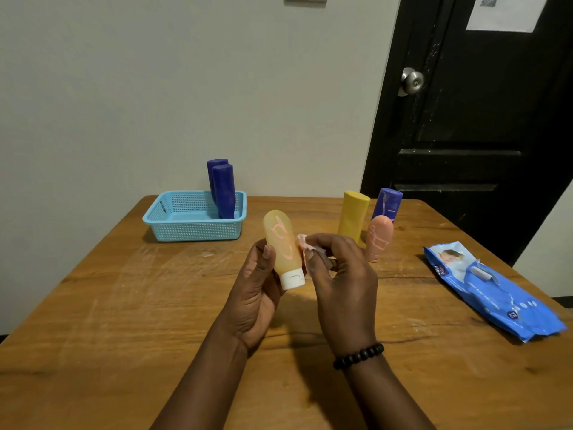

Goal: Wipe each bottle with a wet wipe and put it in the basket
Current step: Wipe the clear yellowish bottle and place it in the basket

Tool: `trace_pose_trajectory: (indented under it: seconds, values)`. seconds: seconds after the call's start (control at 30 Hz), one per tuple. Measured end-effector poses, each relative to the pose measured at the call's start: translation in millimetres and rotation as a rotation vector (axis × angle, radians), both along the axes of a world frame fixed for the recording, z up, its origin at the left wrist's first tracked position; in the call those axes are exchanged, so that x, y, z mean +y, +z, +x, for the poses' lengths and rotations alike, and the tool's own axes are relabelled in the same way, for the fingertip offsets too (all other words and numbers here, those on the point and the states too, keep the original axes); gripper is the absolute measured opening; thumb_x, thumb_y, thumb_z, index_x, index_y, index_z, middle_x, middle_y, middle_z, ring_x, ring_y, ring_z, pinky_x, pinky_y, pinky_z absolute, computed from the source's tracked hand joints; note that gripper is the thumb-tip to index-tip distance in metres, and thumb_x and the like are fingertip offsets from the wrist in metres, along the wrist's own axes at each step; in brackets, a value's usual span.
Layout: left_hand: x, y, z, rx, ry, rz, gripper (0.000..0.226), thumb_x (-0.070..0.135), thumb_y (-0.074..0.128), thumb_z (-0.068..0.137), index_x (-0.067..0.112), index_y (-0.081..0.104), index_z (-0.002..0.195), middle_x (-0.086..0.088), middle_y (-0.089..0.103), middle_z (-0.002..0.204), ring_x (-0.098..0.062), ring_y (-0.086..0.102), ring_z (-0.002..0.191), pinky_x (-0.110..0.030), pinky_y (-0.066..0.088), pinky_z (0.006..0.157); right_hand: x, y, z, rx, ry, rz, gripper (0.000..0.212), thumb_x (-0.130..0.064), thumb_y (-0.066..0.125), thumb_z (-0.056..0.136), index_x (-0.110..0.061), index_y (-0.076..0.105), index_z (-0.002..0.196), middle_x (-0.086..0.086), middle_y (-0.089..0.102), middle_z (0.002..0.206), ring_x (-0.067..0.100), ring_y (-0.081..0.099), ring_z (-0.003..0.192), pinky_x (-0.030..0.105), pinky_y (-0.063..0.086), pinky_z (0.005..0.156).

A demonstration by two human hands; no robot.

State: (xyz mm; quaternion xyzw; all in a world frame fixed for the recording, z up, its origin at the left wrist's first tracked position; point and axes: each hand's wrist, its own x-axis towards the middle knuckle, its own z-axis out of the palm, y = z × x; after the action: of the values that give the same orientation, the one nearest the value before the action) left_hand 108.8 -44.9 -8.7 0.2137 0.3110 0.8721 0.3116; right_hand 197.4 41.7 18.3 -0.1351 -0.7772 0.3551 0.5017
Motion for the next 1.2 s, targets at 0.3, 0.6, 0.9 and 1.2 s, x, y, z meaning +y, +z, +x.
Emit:
trace_pose_trajectory:
  seconds: [0.3,0.6,0.9,1.2]
  values:
    - [-2,3,4,0.027,0.002,-0.080,0.039,0.022,0.050,0.090,0.011,0.058,0.126,-0.012,0.073,0.114,-0.020,0.073,0.099,-0.030,0.059,0.078,10,48,-22,-0.136,0.060,0.193,0.020,-0.007,0.068,0.086,-0.015,0.070,0.105,-0.004,0.064,0.109,-0.001,0.055,0.098,0.003,0.046,0.076]
    - [0,-1,0,0.011,0.074,-0.075,0.039,0.023,0.052,0.089,0.011,0.058,0.125,-0.012,0.072,0.113,-0.018,0.070,0.101,-0.027,0.059,0.079,-4,12,1,-0.152,0.041,0.313,0.022,-0.015,0.059,0.083,-0.012,0.072,0.101,0.001,0.064,0.104,0.012,0.060,0.096,0.025,0.056,0.077]
    - [0,-3,0,-0.010,0.104,-0.145,0.046,0.028,0.058,0.086,0.010,0.056,0.128,-0.015,0.072,0.112,-0.021,0.071,0.099,-0.031,0.060,0.079,2,11,18,-0.204,0.134,0.190,0.023,-0.004,0.070,0.084,-0.020,0.072,0.100,-0.009,0.065,0.103,-0.001,0.059,0.096,0.011,0.050,0.082]
    - [1,0,2,0.067,0.085,-0.161,0.061,0.032,0.066,0.079,0.011,0.052,0.134,-0.010,0.074,0.113,-0.019,0.073,0.098,-0.028,0.059,0.077,10,43,-11,-0.218,0.094,0.349,0.019,-0.006,0.064,0.086,-0.013,0.071,0.102,0.001,0.065,0.106,0.009,0.059,0.096,0.016,0.052,0.079]
